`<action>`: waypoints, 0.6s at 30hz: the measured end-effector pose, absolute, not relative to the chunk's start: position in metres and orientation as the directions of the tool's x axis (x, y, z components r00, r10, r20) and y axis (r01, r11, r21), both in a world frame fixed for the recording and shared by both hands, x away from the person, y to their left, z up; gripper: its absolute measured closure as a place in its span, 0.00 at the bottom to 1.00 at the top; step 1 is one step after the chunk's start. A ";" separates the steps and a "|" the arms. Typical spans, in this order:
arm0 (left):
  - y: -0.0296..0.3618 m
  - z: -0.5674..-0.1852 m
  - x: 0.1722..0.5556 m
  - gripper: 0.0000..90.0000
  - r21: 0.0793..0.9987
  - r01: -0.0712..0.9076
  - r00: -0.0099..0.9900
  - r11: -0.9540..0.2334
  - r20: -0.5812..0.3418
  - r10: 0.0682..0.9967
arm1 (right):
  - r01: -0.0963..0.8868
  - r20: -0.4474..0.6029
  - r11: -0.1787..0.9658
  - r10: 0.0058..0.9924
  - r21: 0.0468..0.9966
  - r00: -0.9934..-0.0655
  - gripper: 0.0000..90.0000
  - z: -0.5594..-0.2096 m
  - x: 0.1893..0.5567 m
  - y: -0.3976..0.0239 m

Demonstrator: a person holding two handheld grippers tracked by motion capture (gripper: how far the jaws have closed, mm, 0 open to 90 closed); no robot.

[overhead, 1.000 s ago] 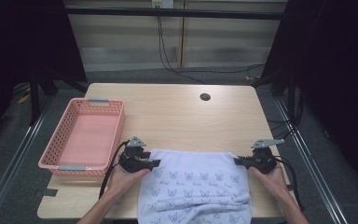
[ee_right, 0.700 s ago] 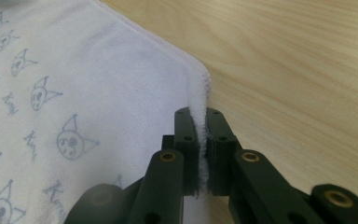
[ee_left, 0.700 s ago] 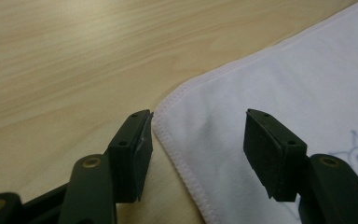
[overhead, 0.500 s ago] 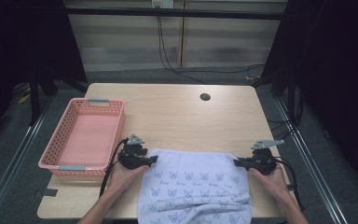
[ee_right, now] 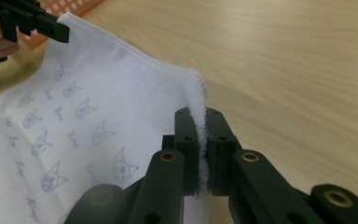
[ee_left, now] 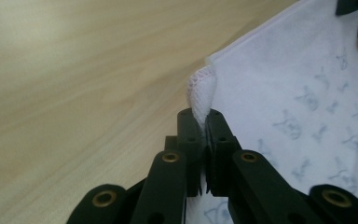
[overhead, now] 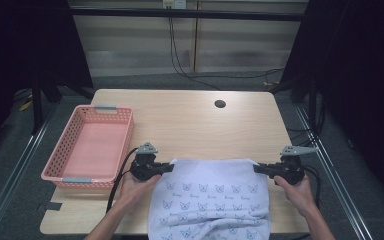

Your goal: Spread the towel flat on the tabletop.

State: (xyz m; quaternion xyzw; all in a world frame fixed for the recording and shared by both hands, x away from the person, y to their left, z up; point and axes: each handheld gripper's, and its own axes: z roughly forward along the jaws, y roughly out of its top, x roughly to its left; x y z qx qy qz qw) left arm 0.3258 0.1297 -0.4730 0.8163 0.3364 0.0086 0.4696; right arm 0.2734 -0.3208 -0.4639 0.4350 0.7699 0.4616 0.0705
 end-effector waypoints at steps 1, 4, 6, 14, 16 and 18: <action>0.131 -0.467 0.324 0.96 0.778 0.533 0.779 -0.333 -0.297 0.552 | 0.596 0.291 0.187 0.735 0.781 -0.612 0.96 -0.459 0.273 -0.322; 0.135 -0.451 0.326 0.96 0.798 0.508 0.786 -0.324 -0.276 0.553 | 0.574 0.288 0.157 0.741 0.803 -0.606 0.96 -0.447 0.277 -0.323; 0.140 -0.438 0.332 0.96 0.813 0.489 0.789 -0.317 -0.257 0.558 | 0.551 0.278 0.155 0.733 0.820 -0.620 0.96 -0.437 0.282 -0.322; 0.158 -0.391 0.356 0.96 0.866 0.426 0.786 -0.264 -0.209 0.581 | 0.476 0.250 0.124 0.722 0.871 -0.645 0.96 -0.391 0.306 -0.320; 0.162 -0.380 0.362 0.96 0.876 0.408 0.787 -0.258 -0.195 0.585 | 0.460 0.239 0.121 0.723 0.880 -0.648 0.96 -0.380 0.313 -0.320; 0.163 -0.375 0.366 0.96 0.879 0.401 0.783 -0.257 -0.183 0.595 | 0.452 0.234 0.118 0.726 0.884 -0.647 0.96 -0.376 0.316 -0.320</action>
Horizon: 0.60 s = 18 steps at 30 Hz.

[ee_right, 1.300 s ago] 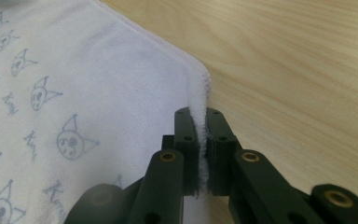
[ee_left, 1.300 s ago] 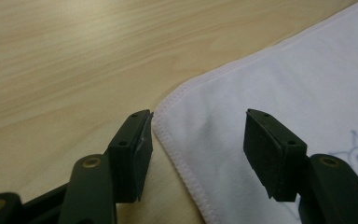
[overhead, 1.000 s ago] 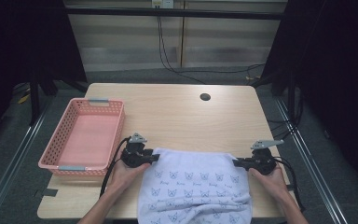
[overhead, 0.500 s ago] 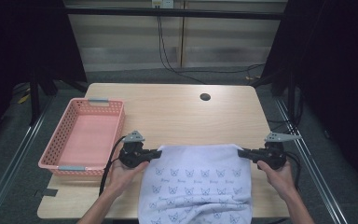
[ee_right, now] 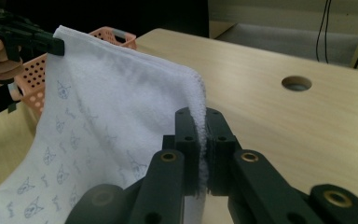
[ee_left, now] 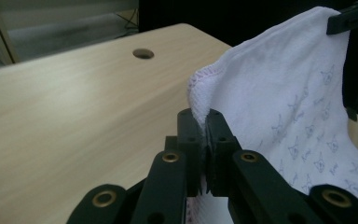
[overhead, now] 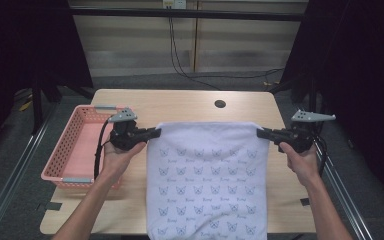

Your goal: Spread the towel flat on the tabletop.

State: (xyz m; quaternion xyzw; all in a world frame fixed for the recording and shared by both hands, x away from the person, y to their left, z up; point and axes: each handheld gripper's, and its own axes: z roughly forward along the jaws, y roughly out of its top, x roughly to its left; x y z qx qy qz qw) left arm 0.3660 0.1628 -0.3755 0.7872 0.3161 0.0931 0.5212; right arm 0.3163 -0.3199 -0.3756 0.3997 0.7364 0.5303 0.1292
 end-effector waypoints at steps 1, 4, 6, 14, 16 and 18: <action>0.165 -0.371 0.371 0.96 0.883 0.396 0.776 -0.252 -0.175 0.607 | 0.444 0.227 0.119 0.726 0.888 -0.649 0.96 -0.371 0.320 -0.320; 0.167 -0.360 0.384 0.97 0.895 0.381 0.771 -0.231 -0.169 0.614 | 0.415 0.205 0.107 0.742 0.903 -0.639 0.96 -0.354 0.335 -0.321; 0.167 -0.354 0.389 0.97 0.900 0.373 0.770 -0.227 -0.164 0.616 | 0.411 0.202 0.105 0.746 0.905 -0.635 0.96 -0.348 0.343 -0.320; 0.164 -0.324 0.408 0.97 0.924 0.331 0.767 -0.194 -0.143 0.626 | 0.393 0.181 0.093 0.775 0.915 -0.605 0.96 -0.321 0.373 -0.322; 0.163 -0.313 0.411 0.97 0.929 0.314 0.768 -0.196 -0.127 0.628 | 0.387 0.175 0.094 0.779 0.917 -0.603 0.96 -0.317 0.375 -0.322; 0.160 -0.302 0.413 0.97 0.934 0.292 0.772 -0.206 -0.103 0.627 | 0.377 0.166 0.092 0.785 0.922 -0.596 0.96 -0.307 0.378 -0.323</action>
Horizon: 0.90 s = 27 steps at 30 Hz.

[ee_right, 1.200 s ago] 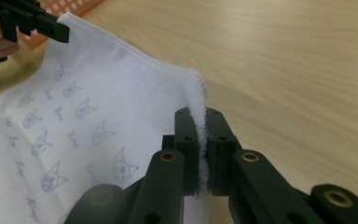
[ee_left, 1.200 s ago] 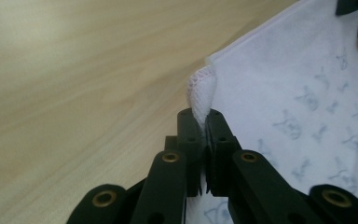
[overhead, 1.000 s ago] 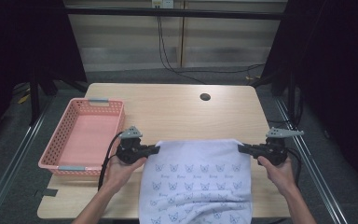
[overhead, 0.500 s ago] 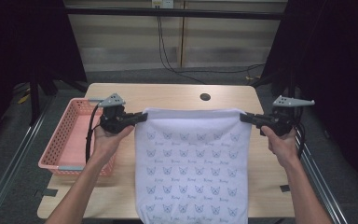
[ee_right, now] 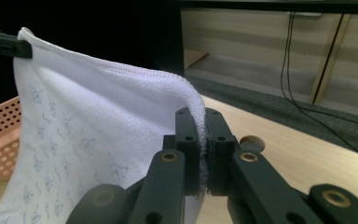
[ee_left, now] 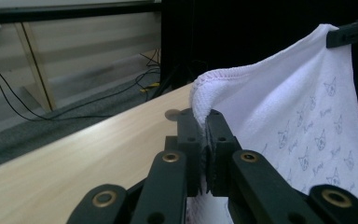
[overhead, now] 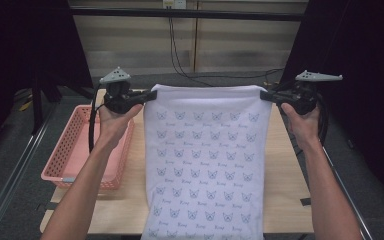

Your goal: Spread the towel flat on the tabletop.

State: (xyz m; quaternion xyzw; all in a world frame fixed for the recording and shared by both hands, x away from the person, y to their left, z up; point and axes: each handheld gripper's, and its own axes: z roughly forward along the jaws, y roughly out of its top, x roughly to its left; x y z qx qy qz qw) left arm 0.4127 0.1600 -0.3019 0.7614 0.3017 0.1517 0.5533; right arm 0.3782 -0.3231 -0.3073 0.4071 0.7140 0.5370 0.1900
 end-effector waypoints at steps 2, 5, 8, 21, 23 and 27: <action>0.158 -0.284 0.415 0.97 0.949 0.256 0.773 -0.185 -0.086 0.629 | 0.360 0.157 0.081 0.795 0.930 -0.585 0.96 -0.296 0.382 -0.325; 0.157 -0.267 0.417 0.97 0.959 0.227 0.775 -0.170 -0.072 0.628 | 0.326 0.152 0.057 0.801 0.943 -0.579 0.96 -0.282 0.384 -0.328; 0.156 -0.264 0.420 0.97 0.958 0.233 0.772 -0.167 -0.078 0.631 | 0.318 0.152 0.048 0.805 0.947 -0.573 0.96 -0.274 0.386 -0.328; 0.152 -0.353 0.362 0.96 0.894 0.333 0.837 -0.298 -0.135 0.530 | 0.435 0.214 0.124 0.731 0.892 -0.647 0.96 -0.348 0.325 -0.332; 0.152 -0.359 0.354 0.96 0.887 0.337 0.843 -0.315 -0.135 0.521 | 0.452 0.228 0.133 0.718 0.882 -0.657 0.96 -0.358 0.307 -0.332; 0.157 -0.397 0.313 0.96 0.852 0.412 0.842 -0.325 -0.219 0.493 | 0.501 0.255 0.178 0.691 0.847 -0.677 0.96 -0.383 0.267 -0.328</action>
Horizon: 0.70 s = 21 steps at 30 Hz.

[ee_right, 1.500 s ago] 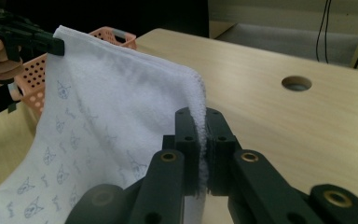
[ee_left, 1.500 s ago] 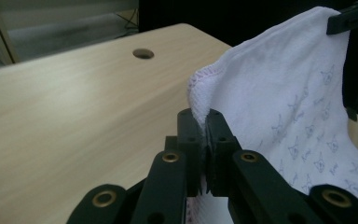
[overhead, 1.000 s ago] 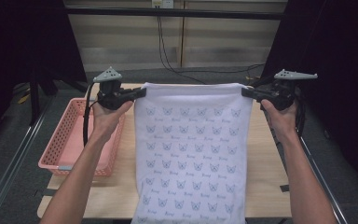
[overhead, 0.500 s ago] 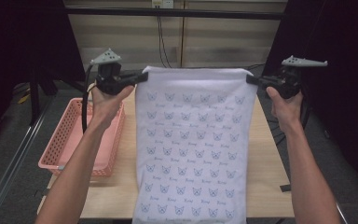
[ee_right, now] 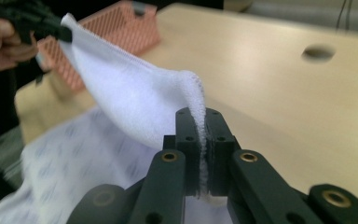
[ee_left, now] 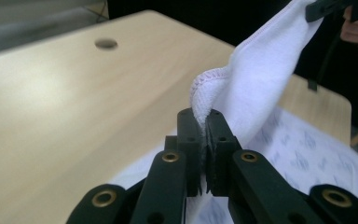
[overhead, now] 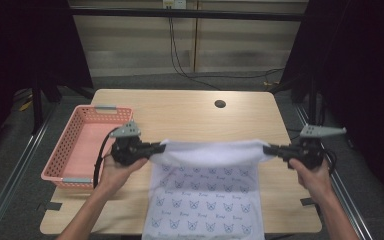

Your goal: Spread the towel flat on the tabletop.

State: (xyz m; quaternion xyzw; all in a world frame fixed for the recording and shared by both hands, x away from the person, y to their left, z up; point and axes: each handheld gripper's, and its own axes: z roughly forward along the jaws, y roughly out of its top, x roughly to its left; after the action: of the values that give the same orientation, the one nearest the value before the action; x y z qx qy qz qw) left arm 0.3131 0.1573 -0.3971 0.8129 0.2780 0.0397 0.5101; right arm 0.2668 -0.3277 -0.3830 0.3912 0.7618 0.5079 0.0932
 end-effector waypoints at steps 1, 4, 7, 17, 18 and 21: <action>0.159 -0.405 0.304 0.96 0.840 0.435 0.833 -0.323 -0.240 0.498 | 0.517 0.270 0.186 0.680 0.835 -0.682 0.96 -0.391 0.256 -0.325; 0.161 -0.421 0.286 0.96 0.811 0.461 0.825 -0.360 -0.243 0.510 | 0.549 0.283 0.228 0.666 0.804 -0.690 0.96 -0.407 0.237 -0.319; 0.168 -0.446 0.259 0.96 0.760 0.536 0.800 -0.367 -0.319 0.508 | 0.603 0.328 0.267 0.642 0.752 -0.693 0.96 -0.434 0.209 -0.308; 0.161 -0.490 0.249 0.96 0.649 0.583 0.796 -0.489 -0.337 0.503 | 0.720 0.387 0.323 0.672 0.614 -0.632 0.96 -0.487 0.195 -0.294; 0.161 -0.490 0.249 0.96 0.649 0.583 0.796 -0.489 -0.337 0.503 | 0.728 0.393 0.333 0.670 0.599 -0.630 0.96 -0.489 0.196 -0.293; 0.155 -0.495 0.256 0.96 0.633 0.598 0.786 -0.492 -0.343 0.514 | 0.743 0.401 0.333 0.677 0.580 -0.617 0.97 -0.493 0.199 -0.291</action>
State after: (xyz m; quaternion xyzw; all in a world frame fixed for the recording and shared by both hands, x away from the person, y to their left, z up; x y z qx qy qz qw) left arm 0.2560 0.1555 -0.4952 0.8620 0.3226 -0.0538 0.3873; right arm 0.1991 -0.2914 -0.4935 0.4356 0.8153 0.3790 -0.0435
